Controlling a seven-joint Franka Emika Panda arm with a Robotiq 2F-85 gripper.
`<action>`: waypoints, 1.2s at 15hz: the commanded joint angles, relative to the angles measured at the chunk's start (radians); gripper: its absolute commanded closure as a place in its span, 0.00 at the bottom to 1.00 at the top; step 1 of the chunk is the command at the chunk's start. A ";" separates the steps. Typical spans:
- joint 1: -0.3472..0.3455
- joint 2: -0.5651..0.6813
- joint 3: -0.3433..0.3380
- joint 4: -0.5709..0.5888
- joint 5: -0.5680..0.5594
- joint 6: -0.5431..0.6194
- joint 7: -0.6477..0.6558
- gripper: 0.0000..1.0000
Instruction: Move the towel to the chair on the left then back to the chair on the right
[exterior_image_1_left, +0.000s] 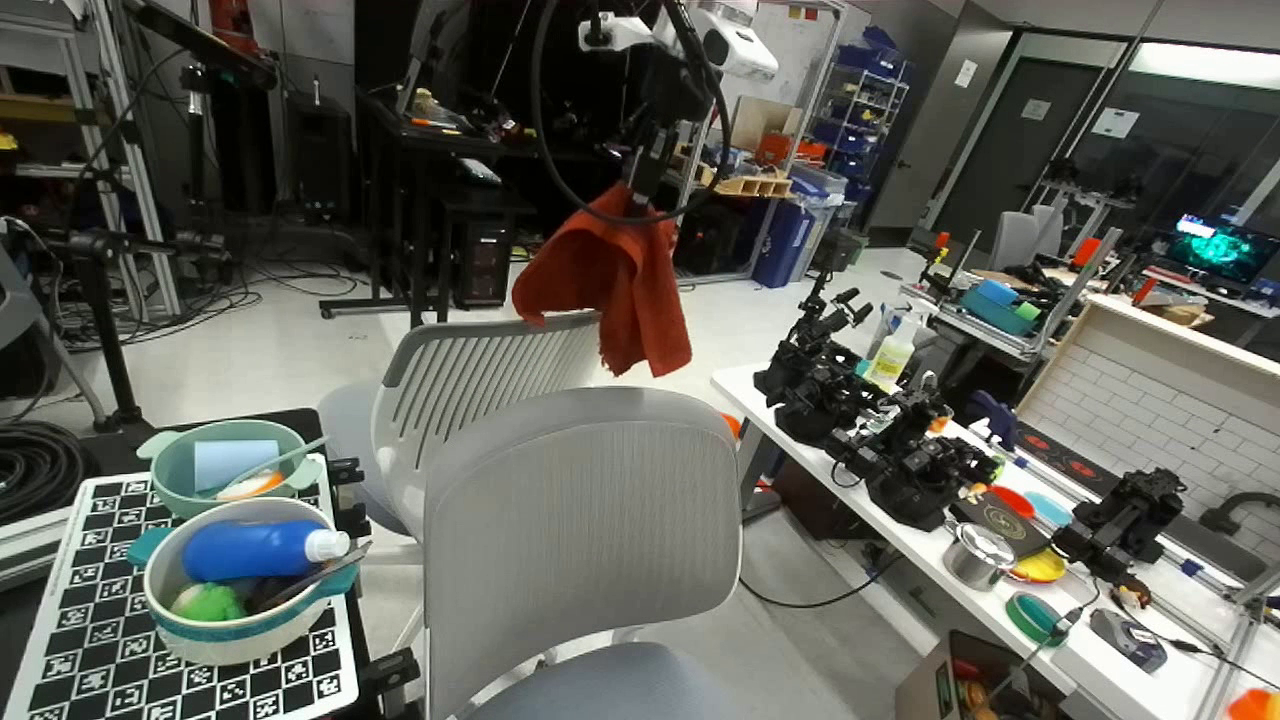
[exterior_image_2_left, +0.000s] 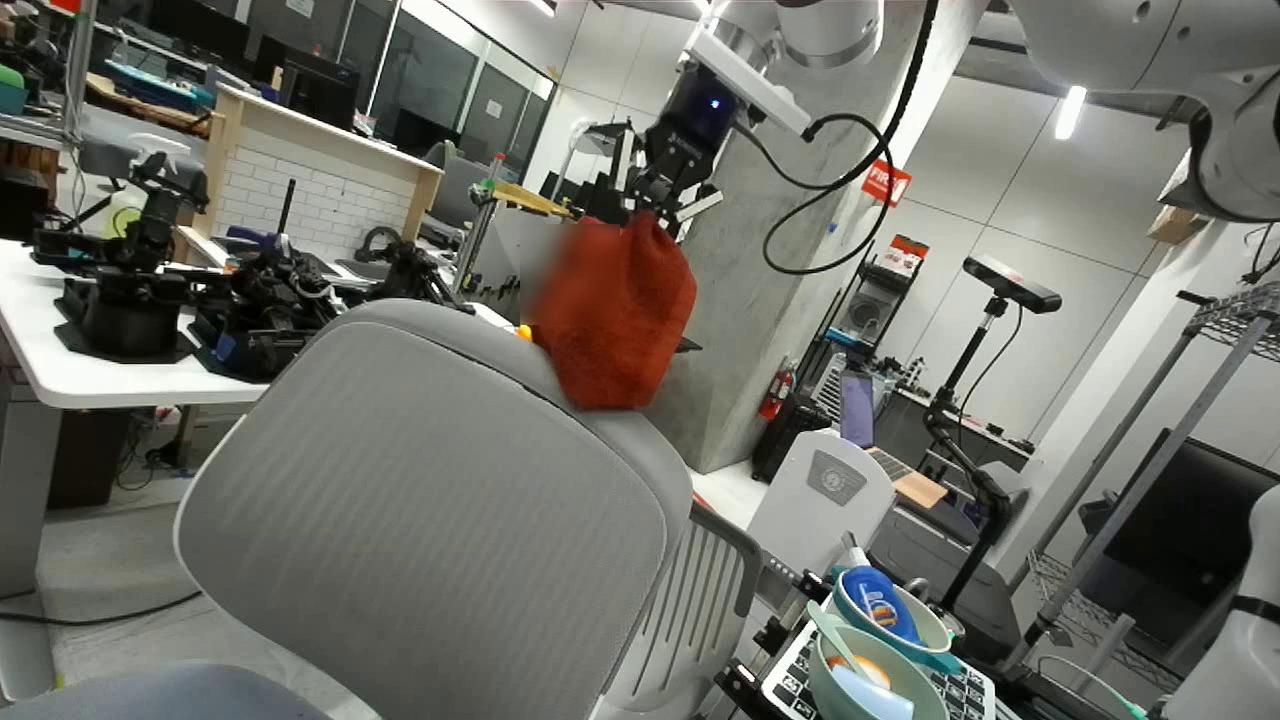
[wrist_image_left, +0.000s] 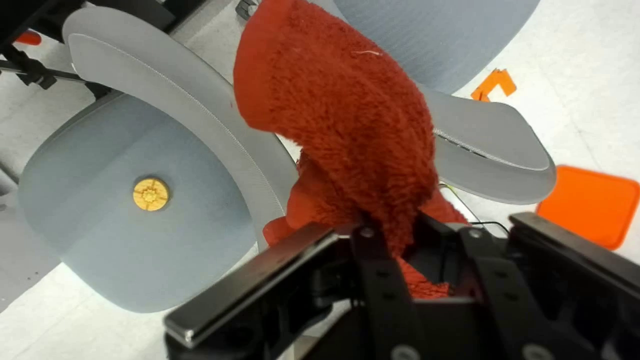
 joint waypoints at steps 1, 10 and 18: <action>0.012 0.018 0.001 0.026 0.001 -0.021 0.014 0.97; 0.073 0.021 0.015 -0.002 -0.022 -0.011 0.017 0.97; 0.111 0.022 0.023 -0.006 -0.027 -0.017 0.019 0.97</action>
